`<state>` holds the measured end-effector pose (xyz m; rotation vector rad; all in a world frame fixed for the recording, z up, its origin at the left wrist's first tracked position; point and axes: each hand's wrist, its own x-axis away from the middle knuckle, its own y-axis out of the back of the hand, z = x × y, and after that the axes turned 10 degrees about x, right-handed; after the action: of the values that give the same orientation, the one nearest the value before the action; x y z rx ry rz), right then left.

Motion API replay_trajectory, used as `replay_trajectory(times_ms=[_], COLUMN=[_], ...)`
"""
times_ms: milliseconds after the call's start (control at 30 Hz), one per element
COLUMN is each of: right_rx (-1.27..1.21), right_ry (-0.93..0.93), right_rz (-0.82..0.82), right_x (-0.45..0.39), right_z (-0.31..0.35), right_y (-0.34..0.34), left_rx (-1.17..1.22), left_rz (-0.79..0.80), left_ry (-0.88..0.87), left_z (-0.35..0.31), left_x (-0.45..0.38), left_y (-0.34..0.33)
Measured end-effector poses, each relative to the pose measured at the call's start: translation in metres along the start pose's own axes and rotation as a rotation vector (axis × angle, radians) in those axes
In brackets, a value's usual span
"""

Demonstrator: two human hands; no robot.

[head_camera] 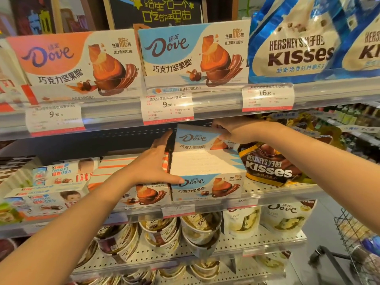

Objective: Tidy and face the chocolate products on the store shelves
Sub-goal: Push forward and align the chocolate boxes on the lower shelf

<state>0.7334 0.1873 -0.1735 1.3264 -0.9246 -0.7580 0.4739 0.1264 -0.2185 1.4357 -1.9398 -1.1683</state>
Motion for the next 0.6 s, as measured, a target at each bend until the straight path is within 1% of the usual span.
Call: replay_trajectory(times_ms=[33,67,167,267,367,400,500,567,600], right_rx=[0.045,0.034,0.096,0.148,0.065,0.006,-0.217,-0.218,-0.214], right_ry=[0.004,-0.005,0.052,0.053,0.057,0.050,0.038,0.067,0.077], right_rz=[-0.025,-0.038,-0.083,-0.064,-0.066,-0.036,0.154,0.252,0.261], right_x=[-0.001,-0.001,0.000,-0.008,-0.008,-0.003,0.012,0.015,0.014], right_z=[0.001,0.005,0.020,0.024,0.022,0.021,0.015,0.011,0.010], right_y=[0.002,0.003,0.001,-0.012,-0.017,-0.015,-0.013,-0.017,-0.020], left_rx=[0.006,0.014,-0.004,-0.053,-0.074,-0.094,-0.142,-0.142,-0.158], left_rz=[0.006,0.009,0.024,0.075,0.120,0.128,0.138,0.142,0.151], left_ry=[-0.014,-0.027,-0.034,0.000,0.004,0.006,0.000,-0.005,-0.002], left_z=[-0.001,-0.001,0.003,0.007,0.008,0.009,0.012,0.012,0.012], left_x=[0.000,0.001,-0.001,-0.005,-0.007,-0.008,-0.013,-0.015,-0.015], left_y=[0.000,0.001,0.002,0.001,0.000,0.001,0.001,0.001,0.000])
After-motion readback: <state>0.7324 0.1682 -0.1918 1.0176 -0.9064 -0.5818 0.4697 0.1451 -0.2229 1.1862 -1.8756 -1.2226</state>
